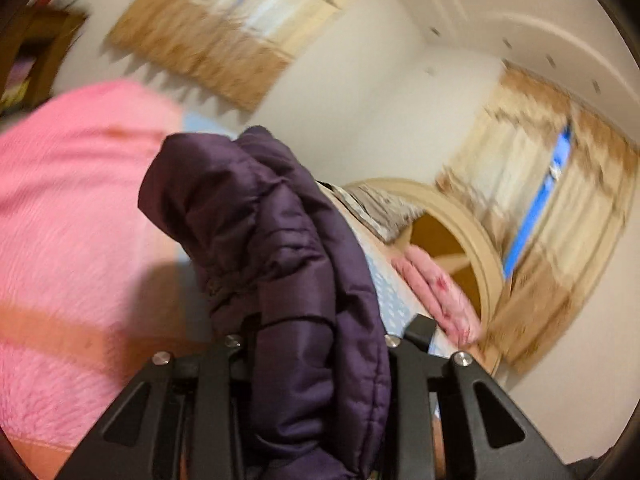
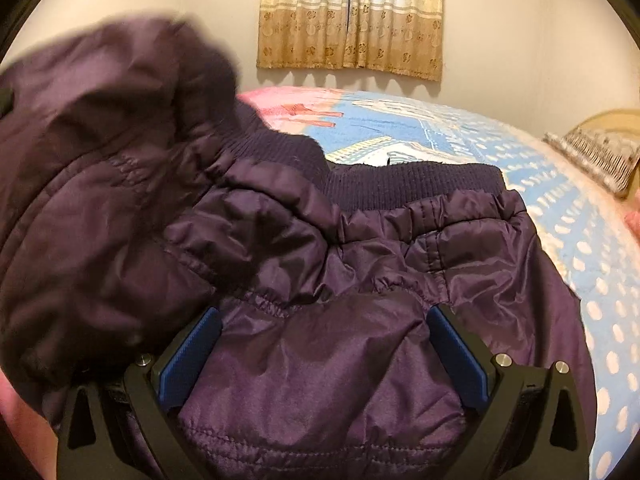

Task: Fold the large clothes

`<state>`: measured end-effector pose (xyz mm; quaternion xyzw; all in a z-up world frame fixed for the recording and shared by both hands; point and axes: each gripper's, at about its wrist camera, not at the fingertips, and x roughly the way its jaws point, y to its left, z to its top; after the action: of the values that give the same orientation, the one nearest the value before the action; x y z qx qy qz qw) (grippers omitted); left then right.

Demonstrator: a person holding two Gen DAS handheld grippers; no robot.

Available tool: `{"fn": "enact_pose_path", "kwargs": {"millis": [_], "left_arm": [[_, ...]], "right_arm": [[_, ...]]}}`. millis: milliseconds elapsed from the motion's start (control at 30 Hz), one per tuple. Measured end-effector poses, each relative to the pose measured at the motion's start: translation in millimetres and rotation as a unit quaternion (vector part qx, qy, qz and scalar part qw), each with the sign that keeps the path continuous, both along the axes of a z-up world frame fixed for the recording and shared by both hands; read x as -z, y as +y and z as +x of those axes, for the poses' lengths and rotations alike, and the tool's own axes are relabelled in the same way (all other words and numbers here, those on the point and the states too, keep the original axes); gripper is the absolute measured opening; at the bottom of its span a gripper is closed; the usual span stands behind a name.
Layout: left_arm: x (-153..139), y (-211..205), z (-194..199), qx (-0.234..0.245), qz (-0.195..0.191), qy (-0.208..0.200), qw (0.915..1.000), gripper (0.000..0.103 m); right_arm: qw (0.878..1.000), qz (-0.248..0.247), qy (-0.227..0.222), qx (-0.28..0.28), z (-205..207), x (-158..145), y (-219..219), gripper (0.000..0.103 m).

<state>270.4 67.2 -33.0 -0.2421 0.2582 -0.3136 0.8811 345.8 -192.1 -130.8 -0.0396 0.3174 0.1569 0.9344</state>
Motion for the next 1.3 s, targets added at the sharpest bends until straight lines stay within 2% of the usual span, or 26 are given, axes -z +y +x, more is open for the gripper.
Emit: {"fn": "enact_pose_path", "kwargs": {"millis": [67,133,200,300,367,500,633,733,833,1000,1100,1200,1300], "left_arm": [[-19,-31,3,0.006,0.04,-0.012,0.9991,0.03],[-34,-61,8,0.009,0.073,-0.019,0.9971,0.03],[-38,-79,6,0.013,0.09,-0.024,0.9956,0.03],[-35,-104,-2,0.021,0.123,-0.037,0.9915,0.03],[-28,-125,-11,0.031,0.155,-0.046,0.9864,0.03],[-14,-168,-28,0.052,0.227,-0.076,0.9695,0.03],[0,-209,-37,0.049,0.301,-0.114,0.9454,0.03],[5,-225,-43,0.031,0.344,-0.145,0.9271,0.03],[11,-233,-44,0.027,0.37,-0.16,0.9146,0.03],[17,-239,-46,0.035,0.389,-0.17,0.9049,0.031],[19,-242,-48,0.04,0.396,-0.174,0.9009,0.033],[19,-246,-49,0.045,0.396,-0.173,0.9008,0.035],[18,-248,-51,0.047,0.396,-0.176,0.9001,0.035]], "right_arm": [[0.999,0.033,-0.009,0.004,-11,-6,-19,0.102],[0.996,0.091,-0.017,0.012,-29,-12,-49,0.102],[0.989,0.146,-0.019,0.016,-43,-14,-77,0.102],[0.98,0.192,-0.025,0.051,-61,-13,-120,0.102],[0.969,0.236,-0.02,0.066,-67,-11,-151,0.102],[0.954,0.283,-0.026,0.096,-77,-10,-198,0.102],[0.937,0.332,-0.027,0.103,-78,-13,-235,0.102],[0.924,0.375,-0.01,0.075,-71,-18,-252,0.102],[0.908,0.416,0.008,0.041,-57,-28,-259,0.102],[0.906,0.42,0.056,-0.009,-23,-51,-256,0.102],[0.918,0.381,0.102,-0.037,-2,-64,-235,0.102],[0.933,0.338,0.115,-0.052,12,-74,-218,0.102],[0.937,0.317,0.138,-0.054,27,-78,-206,0.102]]}}
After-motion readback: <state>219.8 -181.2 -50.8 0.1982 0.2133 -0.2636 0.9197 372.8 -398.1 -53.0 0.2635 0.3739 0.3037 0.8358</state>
